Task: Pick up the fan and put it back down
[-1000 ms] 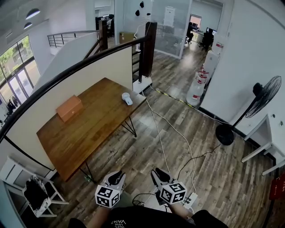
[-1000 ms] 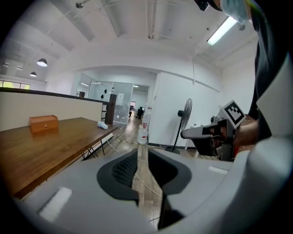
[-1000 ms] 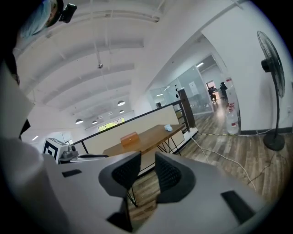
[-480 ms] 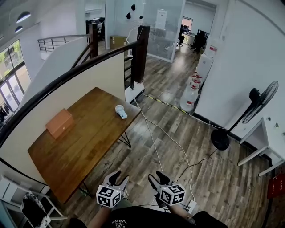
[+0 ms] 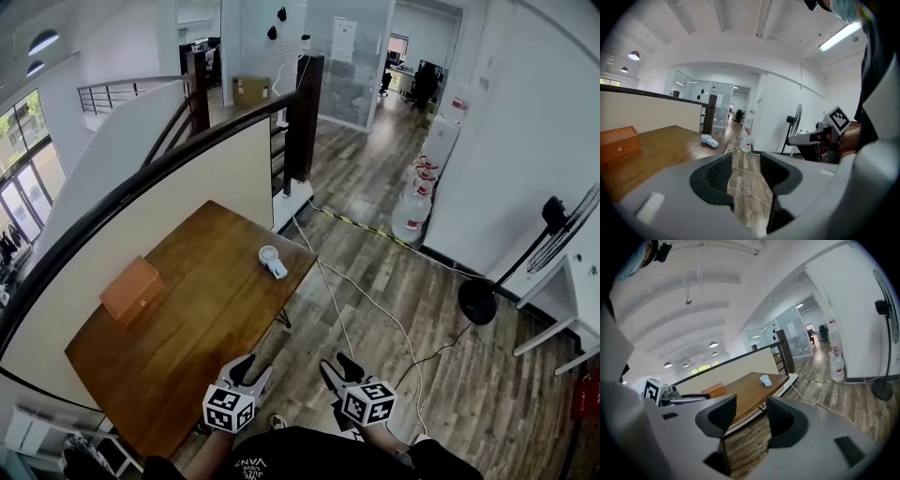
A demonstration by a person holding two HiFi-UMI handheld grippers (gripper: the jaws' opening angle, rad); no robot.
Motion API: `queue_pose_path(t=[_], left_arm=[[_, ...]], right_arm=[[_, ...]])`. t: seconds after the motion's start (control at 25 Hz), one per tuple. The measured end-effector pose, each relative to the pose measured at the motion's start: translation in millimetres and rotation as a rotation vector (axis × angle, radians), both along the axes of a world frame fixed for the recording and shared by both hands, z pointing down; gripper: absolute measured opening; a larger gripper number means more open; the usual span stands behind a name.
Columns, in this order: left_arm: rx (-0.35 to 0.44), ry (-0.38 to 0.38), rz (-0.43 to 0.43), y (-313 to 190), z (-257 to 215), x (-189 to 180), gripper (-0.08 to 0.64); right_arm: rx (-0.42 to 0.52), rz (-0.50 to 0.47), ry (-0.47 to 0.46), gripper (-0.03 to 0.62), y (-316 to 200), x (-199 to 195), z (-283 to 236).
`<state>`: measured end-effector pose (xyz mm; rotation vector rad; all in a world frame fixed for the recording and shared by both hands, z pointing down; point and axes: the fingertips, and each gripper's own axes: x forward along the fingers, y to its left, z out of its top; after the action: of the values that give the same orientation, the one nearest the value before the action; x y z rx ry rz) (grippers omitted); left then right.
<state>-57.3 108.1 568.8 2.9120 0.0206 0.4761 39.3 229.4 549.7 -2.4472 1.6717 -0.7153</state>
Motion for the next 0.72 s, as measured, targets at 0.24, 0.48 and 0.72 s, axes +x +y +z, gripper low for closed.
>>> queue_pose_path(t=[0.24,0.48,0.72], left_arm=[[0.0,0.005,-0.006,-58,1,11,0.176],[-0.036,-0.016,-0.071,-103,17,7,0.175],[-0.072,-0.031,-0.147,-138,33,8,0.175]], right_arm=[[-0.002,0.015,0.009,0.17,-53,22,1],[-0.025,0.031,-0.019,0.17,-87,37,14],[-0.066,-0.003,-0.03,0.17,-131,63,33]])
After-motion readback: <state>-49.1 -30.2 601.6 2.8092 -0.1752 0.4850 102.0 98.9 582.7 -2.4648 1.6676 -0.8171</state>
